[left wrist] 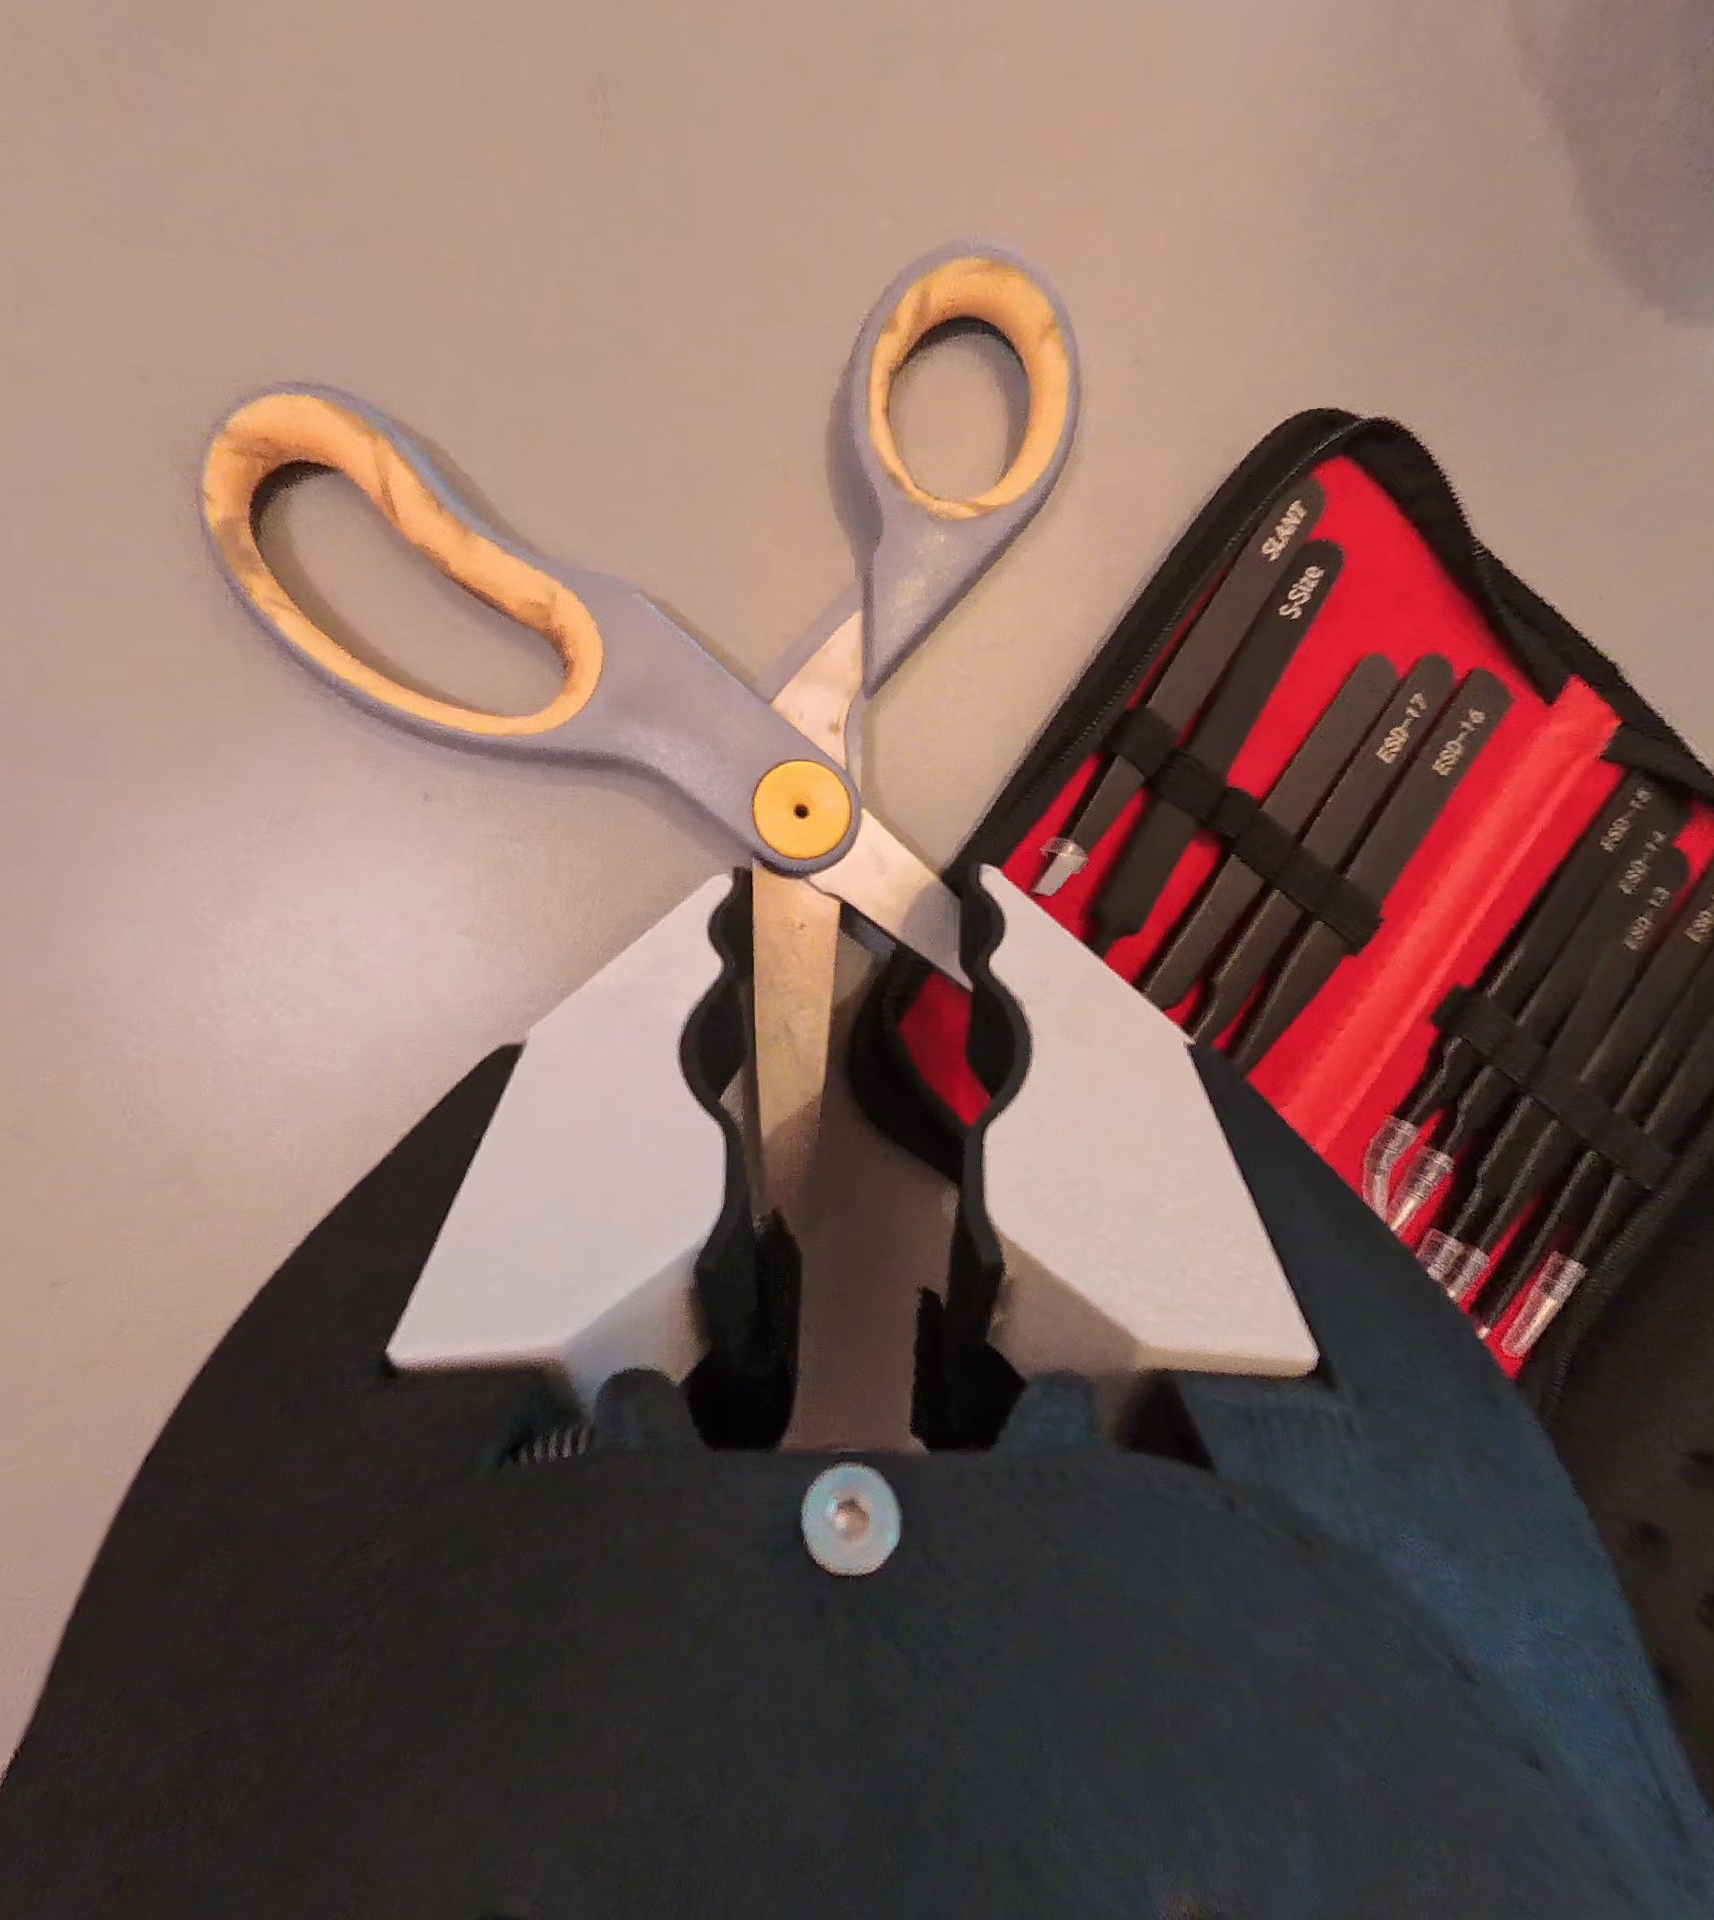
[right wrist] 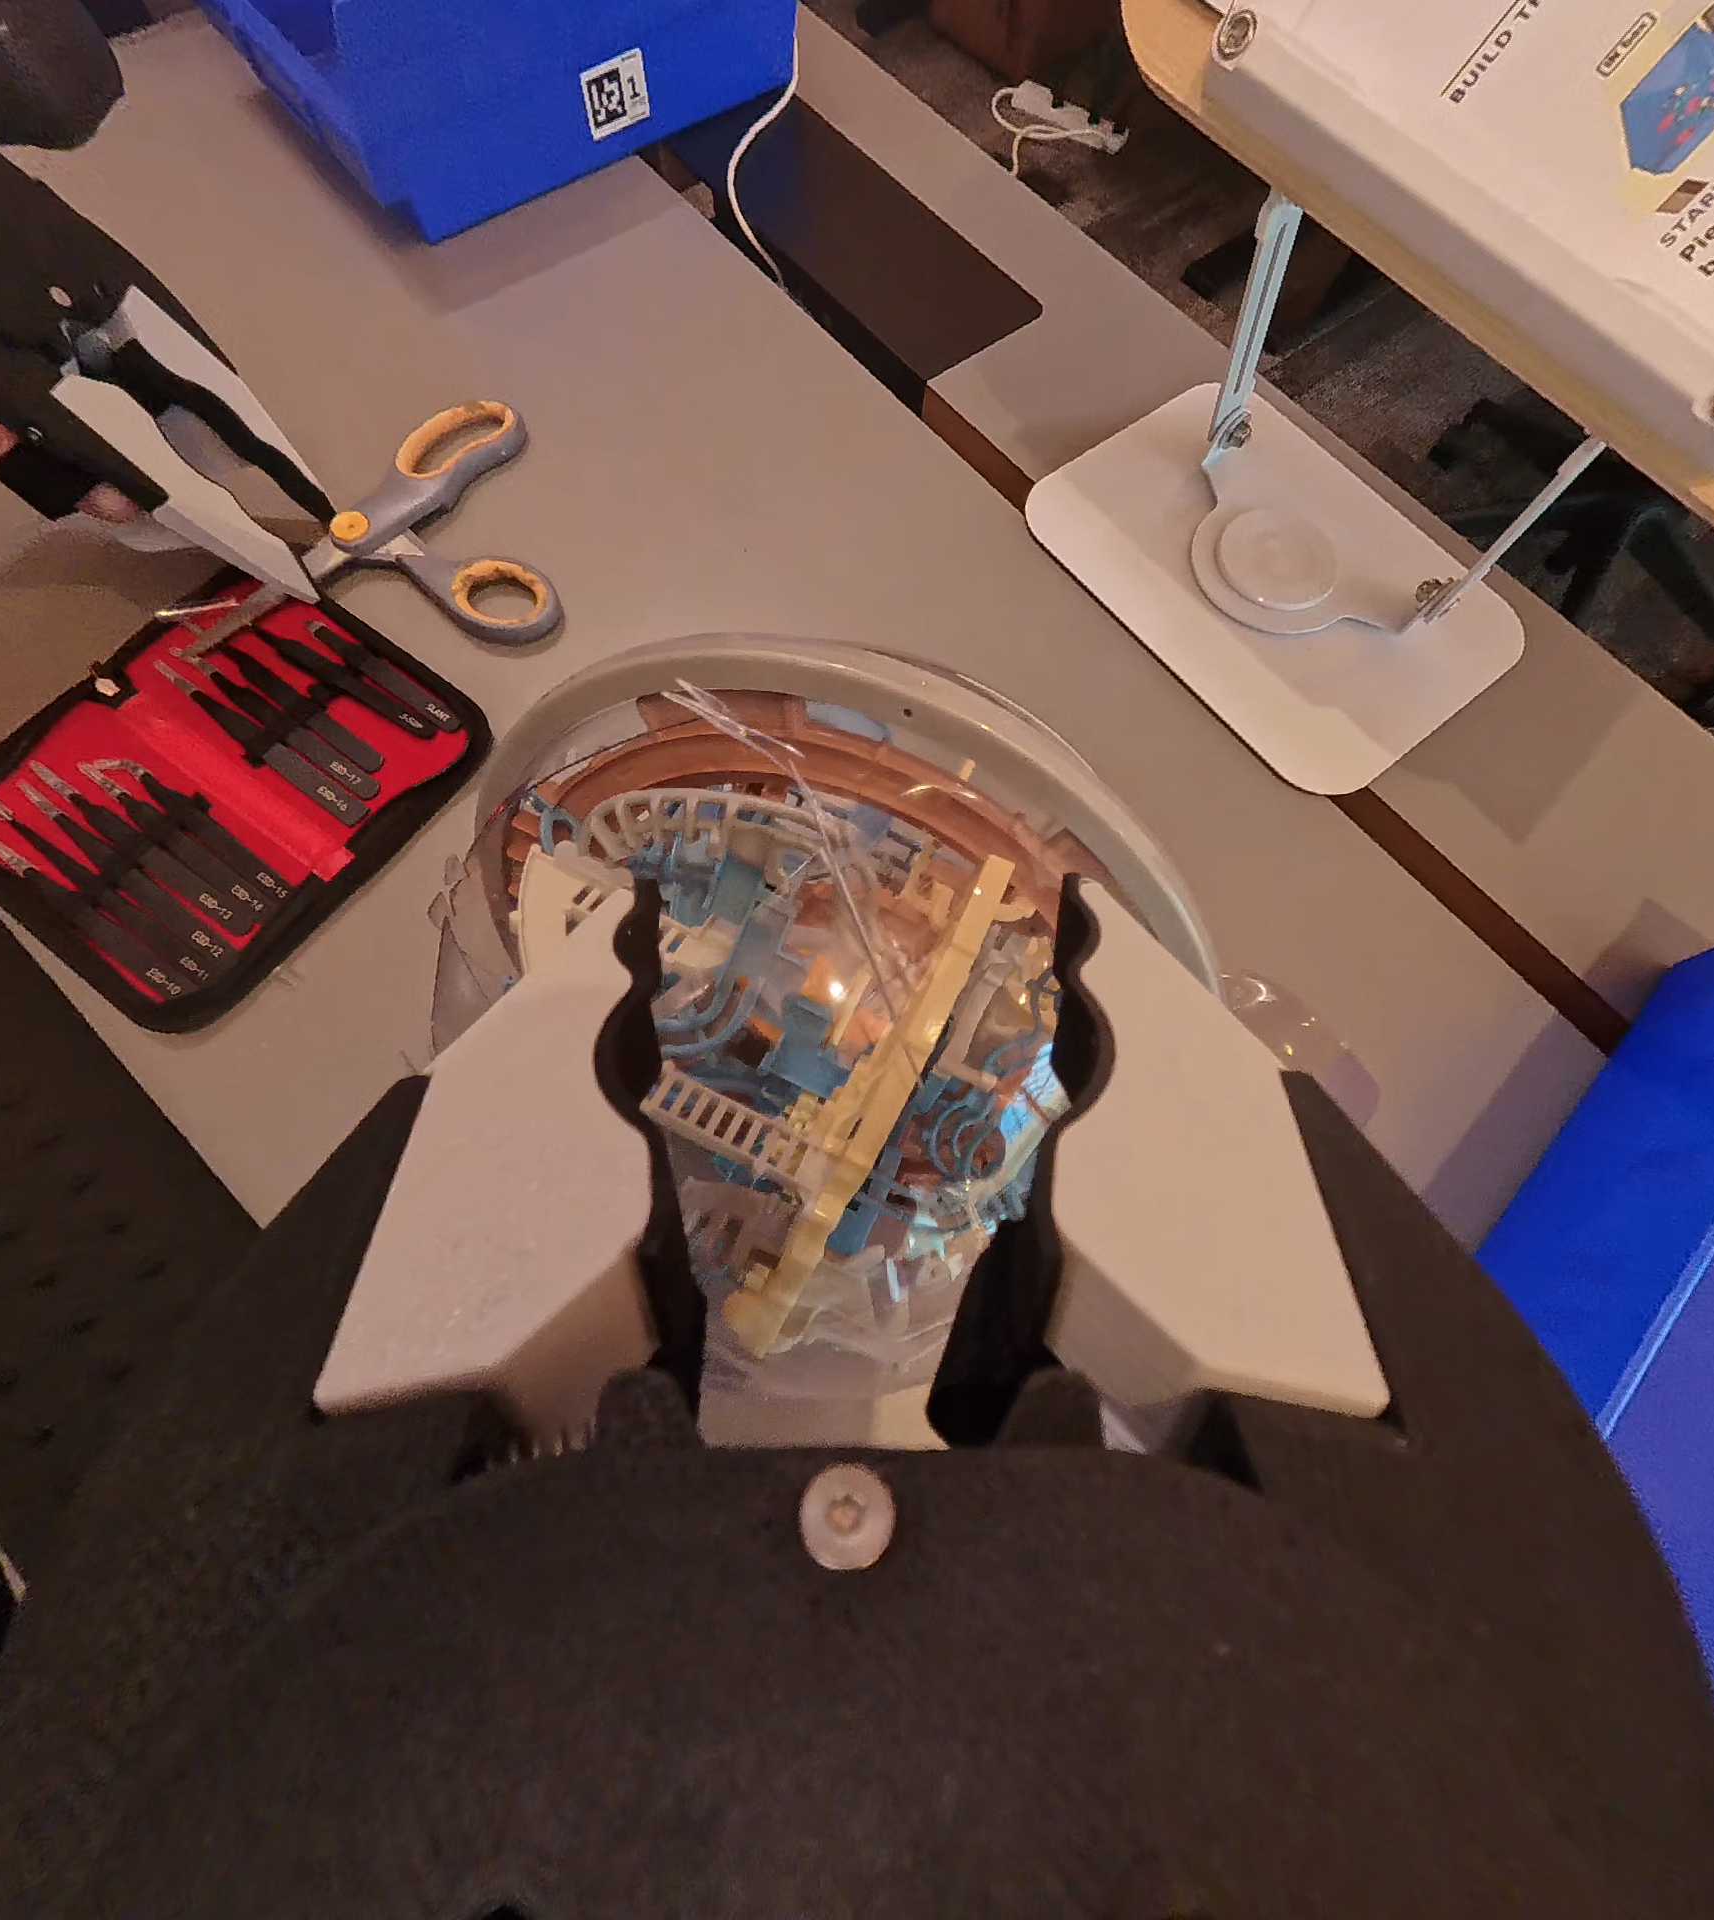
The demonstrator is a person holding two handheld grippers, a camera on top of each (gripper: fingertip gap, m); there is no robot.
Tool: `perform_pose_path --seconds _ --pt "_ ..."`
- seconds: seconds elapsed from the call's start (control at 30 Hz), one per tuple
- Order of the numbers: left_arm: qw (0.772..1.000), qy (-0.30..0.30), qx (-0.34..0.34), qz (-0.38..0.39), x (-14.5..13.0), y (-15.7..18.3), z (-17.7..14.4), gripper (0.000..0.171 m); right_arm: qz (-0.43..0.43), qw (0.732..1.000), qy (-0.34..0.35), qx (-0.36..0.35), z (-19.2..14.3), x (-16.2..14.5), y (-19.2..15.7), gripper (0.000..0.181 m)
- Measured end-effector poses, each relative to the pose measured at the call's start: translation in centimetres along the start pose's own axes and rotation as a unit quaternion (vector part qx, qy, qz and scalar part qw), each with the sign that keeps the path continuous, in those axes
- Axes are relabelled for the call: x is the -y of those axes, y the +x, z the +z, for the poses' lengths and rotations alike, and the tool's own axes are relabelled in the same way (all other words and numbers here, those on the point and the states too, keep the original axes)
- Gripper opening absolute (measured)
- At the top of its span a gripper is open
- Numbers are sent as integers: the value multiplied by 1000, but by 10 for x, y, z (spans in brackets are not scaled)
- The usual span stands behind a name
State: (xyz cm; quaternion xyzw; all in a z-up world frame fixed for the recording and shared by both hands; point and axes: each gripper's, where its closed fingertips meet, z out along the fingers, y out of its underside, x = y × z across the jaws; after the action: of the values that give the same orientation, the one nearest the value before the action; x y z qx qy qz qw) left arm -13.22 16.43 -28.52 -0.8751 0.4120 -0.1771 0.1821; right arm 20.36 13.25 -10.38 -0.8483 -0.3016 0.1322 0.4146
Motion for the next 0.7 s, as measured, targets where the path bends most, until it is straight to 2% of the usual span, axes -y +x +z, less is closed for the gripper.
perform_pose_path --seconds 0.13,0.4,0.47,0.57,0.67,0.7 --pt "999 31 -30 2 4 8 2 23 33 999 27 28 -12 2 -2 72" --pt "986 143 -83 -24 29 14 -4 18 52 996 68 22 -48 4 0 69" --pt "984 157 -82 -16 35 14 -6 17 59 996 60 12 -48 -6 9 70" --pt "982 173 -67 -20 42 7 -4 17 90 996 24 -18 -35 -35 37 76" --pt "978 198 -59 -16 50 5 -10 14 126 989 67 24 -39 -33 35 73" --pt "974 217 -57 -17 56 4 -15 8 126 989 73 34 -42 -32 33 69"
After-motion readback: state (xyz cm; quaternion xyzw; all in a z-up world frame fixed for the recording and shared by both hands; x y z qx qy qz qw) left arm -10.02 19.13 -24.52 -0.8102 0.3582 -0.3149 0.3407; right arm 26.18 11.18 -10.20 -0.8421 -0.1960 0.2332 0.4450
